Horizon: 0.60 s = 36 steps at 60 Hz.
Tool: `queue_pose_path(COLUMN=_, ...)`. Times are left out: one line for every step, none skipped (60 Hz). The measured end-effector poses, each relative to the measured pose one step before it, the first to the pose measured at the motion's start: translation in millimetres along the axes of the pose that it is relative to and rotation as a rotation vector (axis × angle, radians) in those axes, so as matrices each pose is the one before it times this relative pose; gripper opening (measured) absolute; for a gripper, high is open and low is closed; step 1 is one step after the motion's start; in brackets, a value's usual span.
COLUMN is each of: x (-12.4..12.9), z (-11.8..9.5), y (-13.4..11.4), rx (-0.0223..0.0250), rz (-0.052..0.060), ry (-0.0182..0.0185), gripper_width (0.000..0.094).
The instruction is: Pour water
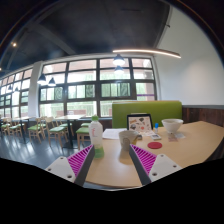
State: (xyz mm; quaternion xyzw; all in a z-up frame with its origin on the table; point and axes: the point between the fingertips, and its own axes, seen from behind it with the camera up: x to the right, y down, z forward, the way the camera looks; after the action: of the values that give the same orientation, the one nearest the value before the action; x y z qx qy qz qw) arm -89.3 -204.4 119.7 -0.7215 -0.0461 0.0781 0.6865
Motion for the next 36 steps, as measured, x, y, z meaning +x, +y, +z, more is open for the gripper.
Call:
queue_pose_path(x=-5.87, z=3.63, y=-2.25, rx=0.00819, rz=-0.0063, ry=-0.00840, gripper_width=0.0782)
queue_pose_path(x=-6.01, z=4.55, y=-1.80, rx=0.00845, rz=-0.0063, ry=-0.00708, gripper_width=0.0783)
queue_pose_path(x=-5.02, z=-0.26, y=1.23, rx=0.00770, rz=-0.0076, ry=-0.00667, gripper_width=0.0782)
queue_pose_path(x=-5.10, z=17.07, y=-4.63, rx=0.00333, rz=-0.0058, ry=-0.00480, gripper_width=0.0782)
queue_pose_path(x=-5.44, z=6.86, y=-1.08, rx=0.00271, rz=-0.0064, ry=-0.00606, gripper_width=0.0781)
queue_pose_path(x=-5.66, z=7.15, y=-0.64, rx=0.00138, rz=-0.0054, ry=-0.00496, gripper_width=0.0783)
queue_pose_path(x=-5.72, z=-1.55, y=1.43, rx=0.00243, rz=-0.0052, ry=-0.00399, gripper_width=0.0783)
queue_pose_path(x=-4.98, z=7.75, y=-0.44, rx=0.00021, rz=-0.0033, ry=-0.00306, gripper_width=0.0780)
queue_pose_path(x=-4.40, z=8.18, y=-0.29, rx=-0.00062, rz=-0.0028, ry=-0.00252, gripper_width=0.0781)
queue_pose_path(x=-4.11, z=8.23, y=-0.64, rx=0.00061, rz=-0.0015, ry=-0.00164, gripper_width=0.0777)
queue_pose_path(x=-3.86, z=7.99, y=-1.03, rx=0.00247, rz=0.0000, ry=0.00050, gripper_width=0.0776)
queue_pose_path(x=-2.27, z=3.95, y=1.54, rx=0.00420, rz=-0.0008, ry=0.00156, gripper_width=0.0775)
queue_pose_path(x=-3.48, z=15.15, y=-3.27, rx=-0.00189, rz=0.0019, ry=0.00514, gripper_width=0.0775)
queue_pose_path(x=-2.38, z=8.96, y=-1.43, rx=-0.00009, rz=0.0005, ry=0.00435, gripper_width=0.0776)
queue_pose_path(x=-2.45, z=8.66, y=-1.31, rx=0.00214, rz=-0.0010, ry=0.00560, gripper_width=0.0775)
queue_pose_path(x=-1.40, z=8.42, y=-1.63, rx=0.00361, rz=-0.0024, ry=0.00791, gripper_width=0.0774)
queue_pose_path(x=-0.99, z=8.71, y=-0.92, rx=0.00185, rz=-0.0044, ry=0.01123, gripper_width=0.0774)
queue_pose_path(x=-0.38, z=8.59, y=0.58, rx=-0.00283, rz=-0.0055, ry=0.01284, gripper_width=0.0775)
queue_pose_path(x=3.73, z=7.01, y=6.48, rx=-0.00231, rz=-0.0078, ry=0.01189, gripper_width=0.0775)
queue_pose_path(x=-0.49, z=7.07, y=-2.49, rx=-0.00534, rz=-0.0043, ry=0.01211, gripper_width=0.0775)
queue_pose_path(x=0.81, z=7.71, y=0.29, rx=-0.00330, rz=-0.0056, ry=0.01412, gripper_width=0.0776)
queue_pose_path(x=3.22, z=10.24, y=4.95, rx=-0.00391, rz=-0.0062, ry=0.01561, gripper_width=0.0774)
queue_pose_path(x=-0.48, z=4.47, y=-1.56, rx=-0.00797, rz=-0.0002, ry=0.01386, gripper_width=0.0773)
queue_pose_path(x=1.74, z=8.07, y=4.69, rx=-0.00523, rz=0.0007, ry=0.01203, gripper_width=0.0775)
queue_pose_path(x=0.38, z=7.91, y=0.60, rx=-0.00289, rz=0.0044, ry=0.00566, gripper_width=0.0775)
queue_pose_path(x=-1.80, z=4.75, y=-0.87, rx=-0.00088, rz=0.0061, ry=0.00447, gripper_width=0.0776)
queue_pose_path(x=0.22, z=8.55, y=0.19, rx=0.00179, rz=0.0031, ry=0.00400, gripper_width=0.0775)
queue_pose_path(x=-4.84, z=0.39, y=-4.27, rx=-0.00179, rz=0.0060, ry=0.00418, gripper_width=0.0776)
queue_pose_path(x=0.19, z=5.76, y=-0.49, rx=-0.00041, rz=0.0043, ry=0.00409, gripper_width=0.0776)
queue_pose_path(x=-0.20, z=5.55, y=-0.77, rx=-0.00109, rz=0.0038, ry=0.00420, gripper_width=0.0777)
queue_pose_path(x=0.00, z=5.85, y=-0.74, rx=-0.00095, rz=0.0037, ry=0.00484, gripper_width=0.0773)
queue_pose_path(x=0.03, z=5.23, y=0.29, rx=-0.00254, rz=0.0032, ry=0.00603, gripper_width=0.0763)
queue_pose_path(x=0.31, z=5.62, y=1.47, rx=-0.00611, rz=0.0019, ry=0.00566, gripper_width=0.0755)
queue_pose_path(x=1.63, z=12.41, y=6.71, rx=-0.00519, rz=0.0001, ry=0.00309, gripper_width=0.0731)
queue_pose_path(x=1.35, z=3.55, y=1.66, rx=-0.01116, rz=0.0015, ry=0.00385, gripper_width=0.0684)
queue_pose_path(x=0.90, z=4.29, y=2.44, rx=-0.00729, rz=-0.0004, ry=0.00702, gripper_width=0.0607)
